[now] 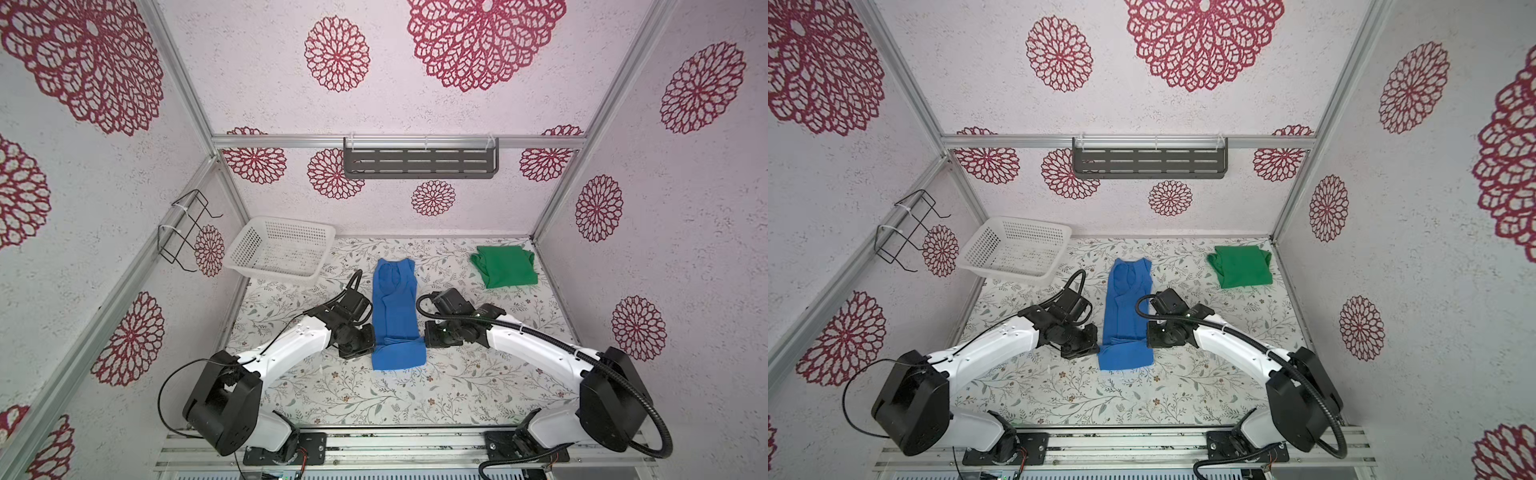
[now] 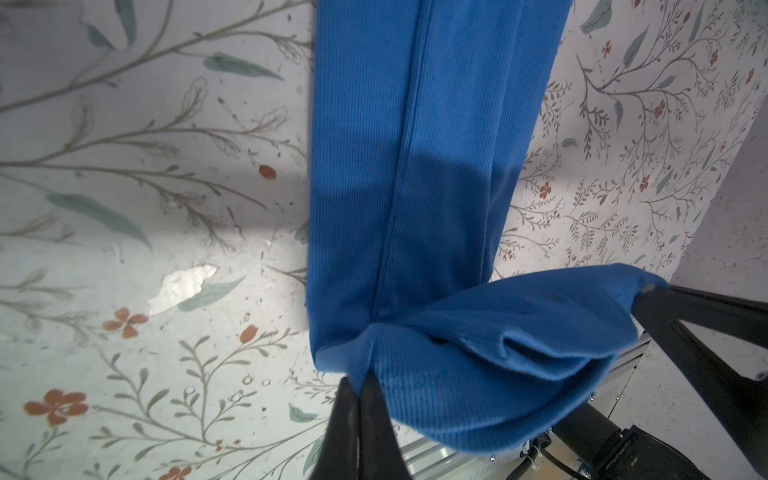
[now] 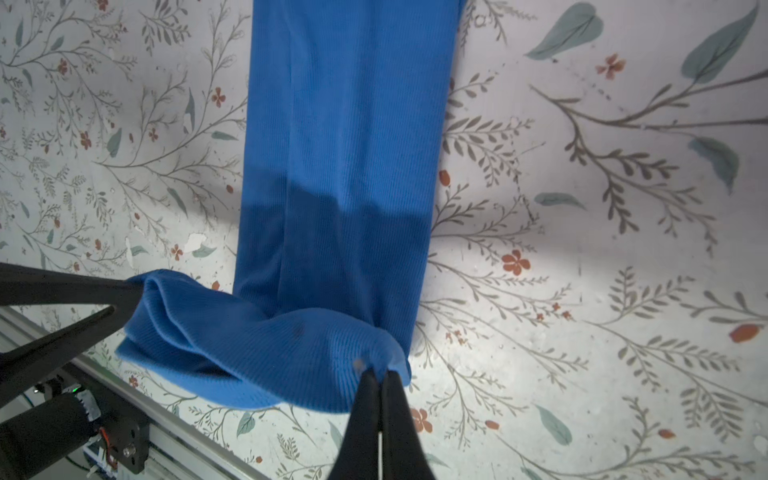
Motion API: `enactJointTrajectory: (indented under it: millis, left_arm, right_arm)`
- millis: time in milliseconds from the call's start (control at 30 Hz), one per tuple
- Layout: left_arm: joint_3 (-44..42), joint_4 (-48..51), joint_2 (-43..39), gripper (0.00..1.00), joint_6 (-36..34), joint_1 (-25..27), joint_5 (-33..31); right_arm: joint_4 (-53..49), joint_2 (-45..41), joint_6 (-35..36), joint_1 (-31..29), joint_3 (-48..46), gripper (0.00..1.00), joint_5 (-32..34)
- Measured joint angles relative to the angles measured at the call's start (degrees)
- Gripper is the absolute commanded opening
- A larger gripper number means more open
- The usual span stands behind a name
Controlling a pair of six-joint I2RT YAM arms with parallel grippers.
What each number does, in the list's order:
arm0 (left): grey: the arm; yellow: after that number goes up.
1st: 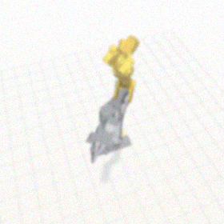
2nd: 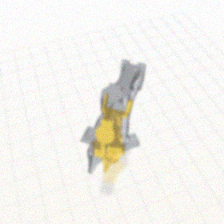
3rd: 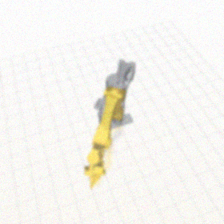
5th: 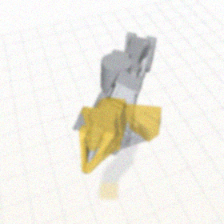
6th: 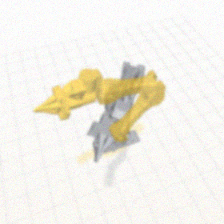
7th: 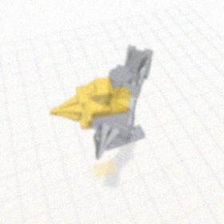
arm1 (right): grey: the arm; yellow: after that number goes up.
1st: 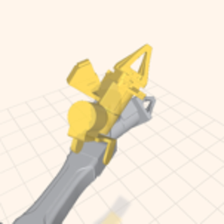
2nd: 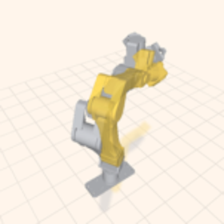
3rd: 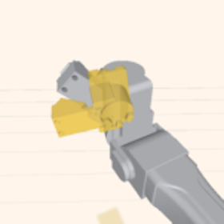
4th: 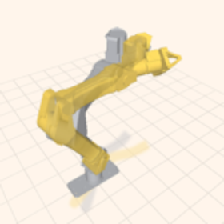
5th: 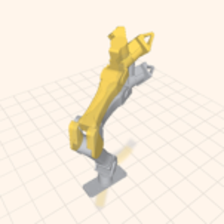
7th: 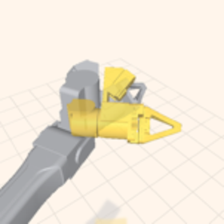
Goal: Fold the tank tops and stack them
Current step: 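Lift the strip's near end and fold it toward the far end with both grippers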
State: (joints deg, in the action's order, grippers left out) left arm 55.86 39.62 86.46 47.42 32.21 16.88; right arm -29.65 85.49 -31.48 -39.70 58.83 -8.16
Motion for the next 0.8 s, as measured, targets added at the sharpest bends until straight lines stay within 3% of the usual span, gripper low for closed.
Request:
enactJointTrajectory:
  millis: [600, 733, 800]
  left_arm:
    - [11.13, -2.38, 14.86, 0.00, -8.28, -8.55, 2.71]
    - [14.47, -3.52, 18.82, 0.38, -9.75, -9.05, 3.19]
    - [16.17, -3.41, 19.54, 0.50, -10.54, -9.53, 2.99]
  right_arm:
    - [1.40, 16.00, 7.58, 5.79, 12.76, 0.00, -1.70]
    - [1.86, 17.97, 8.44, 6.88, 13.86, 0.36, -1.60]
    - [2.12, 18.14, 9.14, 7.74, 14.10, 0.49, -1.46]
